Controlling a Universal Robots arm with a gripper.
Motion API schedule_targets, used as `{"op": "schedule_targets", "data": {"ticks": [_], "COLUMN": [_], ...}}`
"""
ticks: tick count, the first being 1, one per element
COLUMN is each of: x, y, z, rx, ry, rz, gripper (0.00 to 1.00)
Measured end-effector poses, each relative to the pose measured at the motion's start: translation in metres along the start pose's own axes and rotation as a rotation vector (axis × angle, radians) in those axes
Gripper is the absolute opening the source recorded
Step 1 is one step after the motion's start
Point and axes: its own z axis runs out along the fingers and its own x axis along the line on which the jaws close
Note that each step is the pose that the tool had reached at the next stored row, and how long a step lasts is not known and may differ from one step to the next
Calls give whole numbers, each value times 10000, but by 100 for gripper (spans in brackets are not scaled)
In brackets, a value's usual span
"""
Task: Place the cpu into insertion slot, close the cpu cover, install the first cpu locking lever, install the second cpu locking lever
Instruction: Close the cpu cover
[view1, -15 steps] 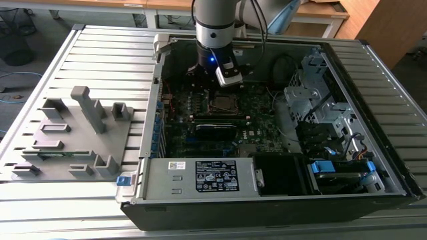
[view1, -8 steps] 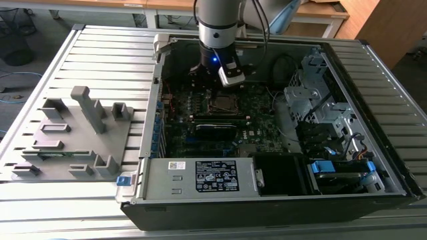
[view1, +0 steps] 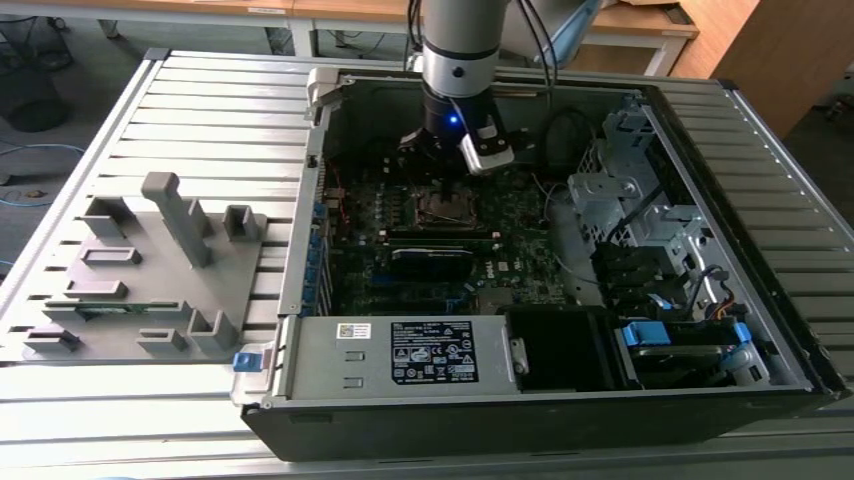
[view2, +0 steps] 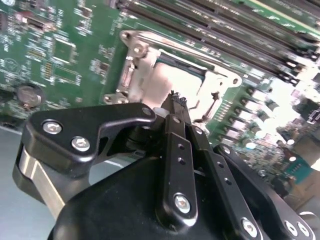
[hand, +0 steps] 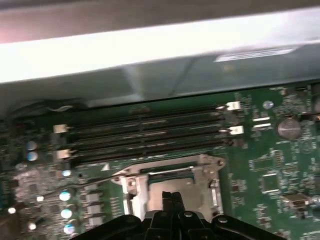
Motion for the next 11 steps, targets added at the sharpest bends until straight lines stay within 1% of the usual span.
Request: {"op": "schedule_targets", "data": {"ticks": [3,8,9,11], "x": [-11,-16,-16,-17], "y": [-3,-34,-35,-34], "z": [0,1,-6,-36], "rx": [0,-2,2,-10], "ry": [0,-2,0,0], "rz": [0,-8,-7,-6], "gripper": [10,10,10,10]}}
